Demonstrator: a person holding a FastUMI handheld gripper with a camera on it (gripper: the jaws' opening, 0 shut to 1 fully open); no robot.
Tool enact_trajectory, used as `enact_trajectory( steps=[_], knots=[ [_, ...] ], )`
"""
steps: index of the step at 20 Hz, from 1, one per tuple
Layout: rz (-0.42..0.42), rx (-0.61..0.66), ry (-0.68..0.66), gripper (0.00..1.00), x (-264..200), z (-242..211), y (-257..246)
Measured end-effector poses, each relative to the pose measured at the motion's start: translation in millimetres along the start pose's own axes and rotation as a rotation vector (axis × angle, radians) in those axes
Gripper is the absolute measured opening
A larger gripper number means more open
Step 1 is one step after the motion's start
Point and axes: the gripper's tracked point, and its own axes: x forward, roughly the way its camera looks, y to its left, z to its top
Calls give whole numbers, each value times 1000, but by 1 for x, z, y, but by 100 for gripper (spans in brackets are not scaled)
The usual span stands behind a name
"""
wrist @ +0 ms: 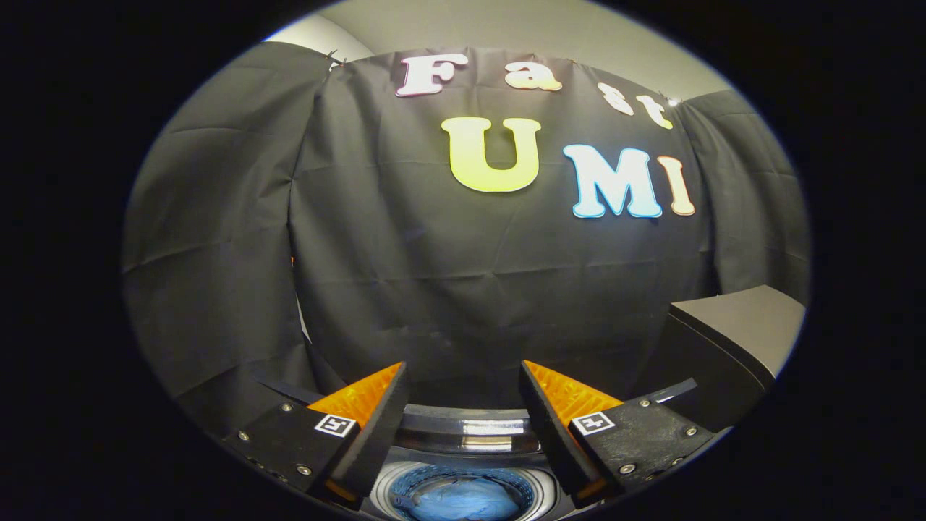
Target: Put the clothes into the washing machine and then close the washing machine lid.
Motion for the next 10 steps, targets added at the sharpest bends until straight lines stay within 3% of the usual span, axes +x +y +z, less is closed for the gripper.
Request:
enact_trajectory(
  steps=[10],
  knots=[
    [24, 5, -30, 93, -30, -23, 4]
  ],
)
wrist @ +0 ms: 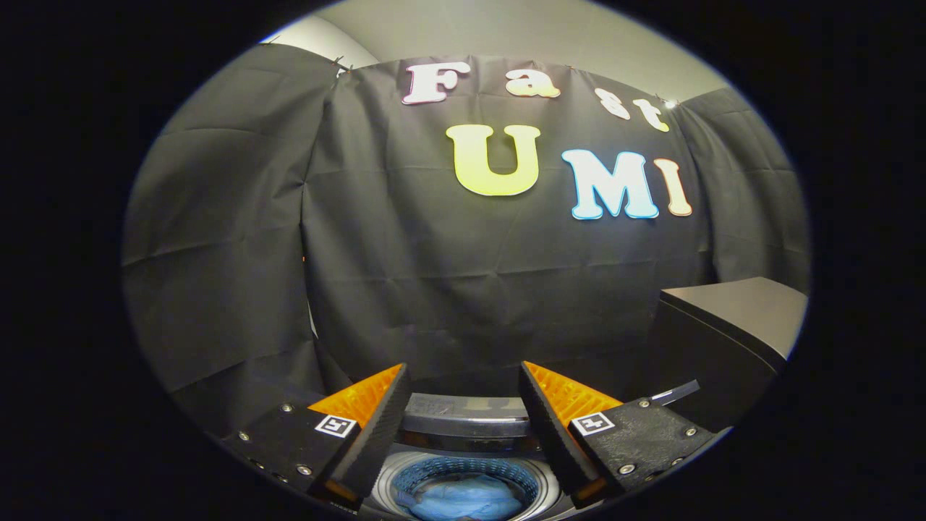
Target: Put the clothes into the washing machine and then close the washing machine lid.
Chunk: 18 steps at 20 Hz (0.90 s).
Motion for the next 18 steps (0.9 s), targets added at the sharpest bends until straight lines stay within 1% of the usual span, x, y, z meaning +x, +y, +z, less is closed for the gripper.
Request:
enact_trajectory(
  steps=[3, 6, 7, 12, 14, 18],
  knots=[
    [11, -1, -2, 93, -9, -10, 3],
    [40, 8, 56, 92, -13, -35, 8],
    [56, 18, 59, 92, -15, -40, 11],
    [82, 15, 80, 92, -32, -60, 15],
    [80, 18, 74, 92, -41, -55, 17],
    [58, 2, 18, 94, -64, -20, 9]
  ],
)
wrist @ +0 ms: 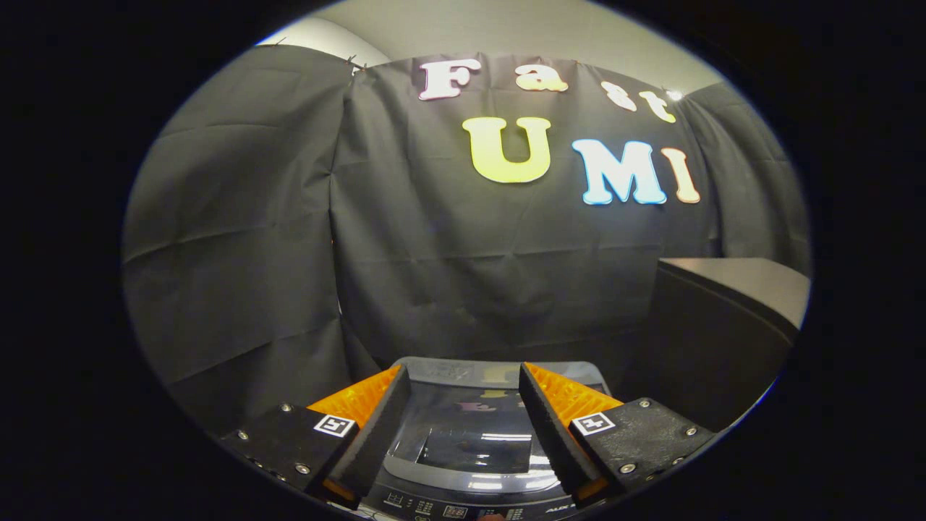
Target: Put the clothes into the washing machine and then close the washing machine lid.
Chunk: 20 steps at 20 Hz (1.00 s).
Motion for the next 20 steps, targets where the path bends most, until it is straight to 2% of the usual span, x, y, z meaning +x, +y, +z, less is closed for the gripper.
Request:
enact_trajectory(
  steps=[8, 20],
  knots=[
    [-35, -12, -125, 93, -76, 69, -61],
    [-100, -2, -157, 93, -205, 95, -207]
  ],
)
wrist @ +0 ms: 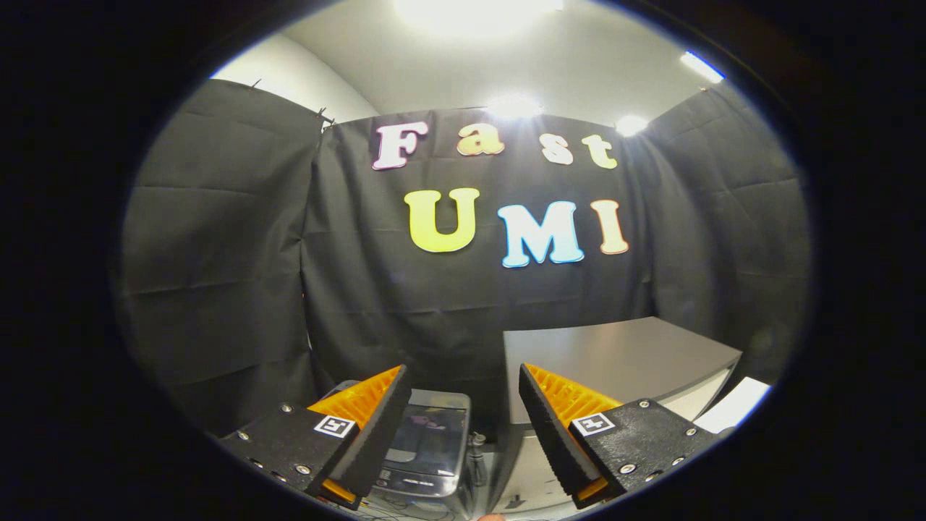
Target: Put the clothes into the washing machine and then close the washing machine lid.
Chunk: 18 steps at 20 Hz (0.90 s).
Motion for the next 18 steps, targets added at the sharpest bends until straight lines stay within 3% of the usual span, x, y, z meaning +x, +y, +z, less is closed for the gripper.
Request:
enact_trajectory(
  steps=[9, 18],
  knots=[
    [-54, -8, -10, 93, -60, 7, -90],
    [-50, 3, -10, 93, -101, -3, -126]
  ],
)
